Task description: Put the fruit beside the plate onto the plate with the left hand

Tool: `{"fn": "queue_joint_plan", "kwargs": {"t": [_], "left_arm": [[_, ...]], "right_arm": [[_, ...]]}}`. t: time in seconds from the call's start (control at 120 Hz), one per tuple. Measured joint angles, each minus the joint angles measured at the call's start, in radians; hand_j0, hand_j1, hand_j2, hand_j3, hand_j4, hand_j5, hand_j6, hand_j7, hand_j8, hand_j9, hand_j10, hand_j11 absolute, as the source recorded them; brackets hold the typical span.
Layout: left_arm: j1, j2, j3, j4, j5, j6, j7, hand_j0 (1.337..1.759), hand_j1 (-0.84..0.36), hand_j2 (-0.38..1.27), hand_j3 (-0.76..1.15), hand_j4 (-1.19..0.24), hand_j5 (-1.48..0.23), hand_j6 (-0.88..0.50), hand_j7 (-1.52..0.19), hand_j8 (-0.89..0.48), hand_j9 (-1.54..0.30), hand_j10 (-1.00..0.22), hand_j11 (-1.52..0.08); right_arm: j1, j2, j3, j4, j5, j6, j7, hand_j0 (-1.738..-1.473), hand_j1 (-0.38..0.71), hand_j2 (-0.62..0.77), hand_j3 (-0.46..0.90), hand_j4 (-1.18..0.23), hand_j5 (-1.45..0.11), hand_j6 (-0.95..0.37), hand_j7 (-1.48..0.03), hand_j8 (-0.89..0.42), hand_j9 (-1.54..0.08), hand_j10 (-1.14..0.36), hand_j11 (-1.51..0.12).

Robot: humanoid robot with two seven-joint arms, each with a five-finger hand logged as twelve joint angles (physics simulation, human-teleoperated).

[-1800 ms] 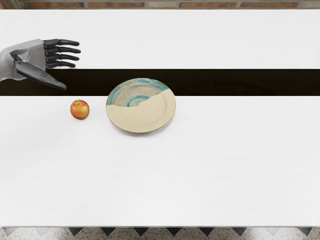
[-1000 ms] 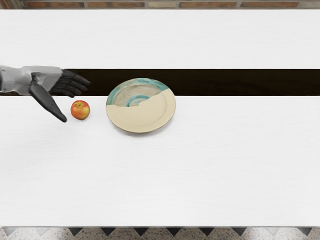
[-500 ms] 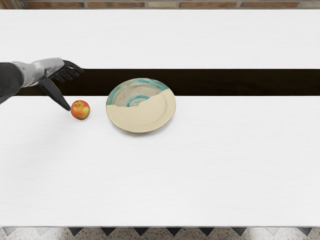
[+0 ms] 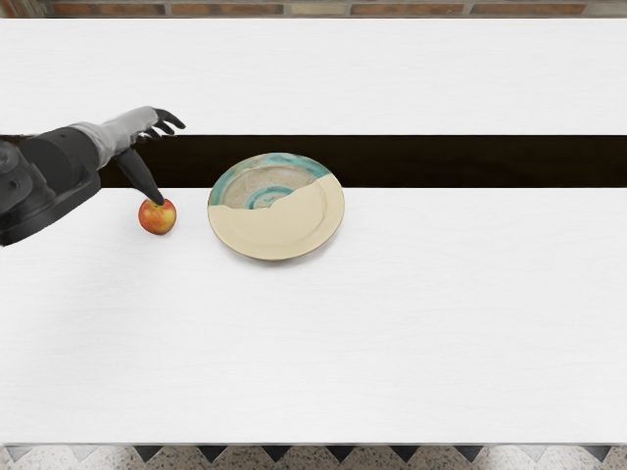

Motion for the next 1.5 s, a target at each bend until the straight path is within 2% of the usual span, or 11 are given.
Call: {"fn": "queue_joint_plan", "kwargs": {"t": [0.525, 0.633, 0.908, 1.317, 1.5], "left_arm": [[-0.018, -0.007, 0.087, 0.02, 0.0, 0.009, 0.0, 1.658, 0.06, 0.05, 0.0, -0.25, -0.32, -0.25, -0.32, -0.25, -0.32, -0.25, -0.32], [-0.045, -0.011, 0.112, 0.051, -0.003, 0.008, 0.0, 1.658, 0.06, 0.05, 0.0, -0.25, -0.32, -0.25, -0.32, -0.25, -0.32, -0.25, -0.32], [-0.087, -0.103, 0.222, 0.163, -0.008, 0.022, 0.0, 1.658, 0.06, 0.05, 0.0, -0.25, -0.32, -0.25, -0.32, -0.25, -0.32, -0.25, -0.32], [-0.078, -0.139, 0.263, 0.185, -0.009, 0.064, 0.0, 1.658, 0.06, 0.05, 0.0, -0.25, -0.32, -0.25, -0.32, -0.25, -0.32, -0.25, -0.32], [-0.065, -0.159, 0.272, 0.234, -0.01, 0.067, 0.0, 1.658, 0.06, 0.05, 0.0, -0.25, -0.32, -0.25, -0.32, -0.25, -0.32, -0.25, -0.32]], "right_arm": [[0.0, 0.0, 0.0, 0.0, 0.0, 0.0, 0.0, -1.658, -0.31, -0.01, 0.0, -0.04, -0.05, -0.04, -0.05, -0.04, -0.05, -0.04, -0.05], [0.0, 0.0, 0.0, 0.0, 0.0, 0.0, 0.0, -1.658, -0.31, -0.01, 0.0, -0.04, -0.05, -0.04, -0.05, -0.04, -0.05, -0.04, -0.05], [0.0, 0.0, 0.0, 0.0, 0.0, 0.0, 0.0, -1.658, -0.31, -0.01, 0.0, -0.04, -0.05, -0.04, -0.05, -0.04, -0.05, -0.04, -0.05], [0.0, 0.0, 0.0, 0.0, 0.0, 0.0, 0.0, -1.658, -0.31, -0.01, 0.0, -0.04, -0.05, -0.04, -0.05, -0.04, -0.05, -0.04, -0.05], [0.0, 0.0, 0.0, 0.0, 0.0, 0.0, 0.0, -1.658, -0.31, -0.01, 0.0, -0.04, -0.05, -0.04, -0.05, -0.04, -0.05, -0.04, -0.05]]}}
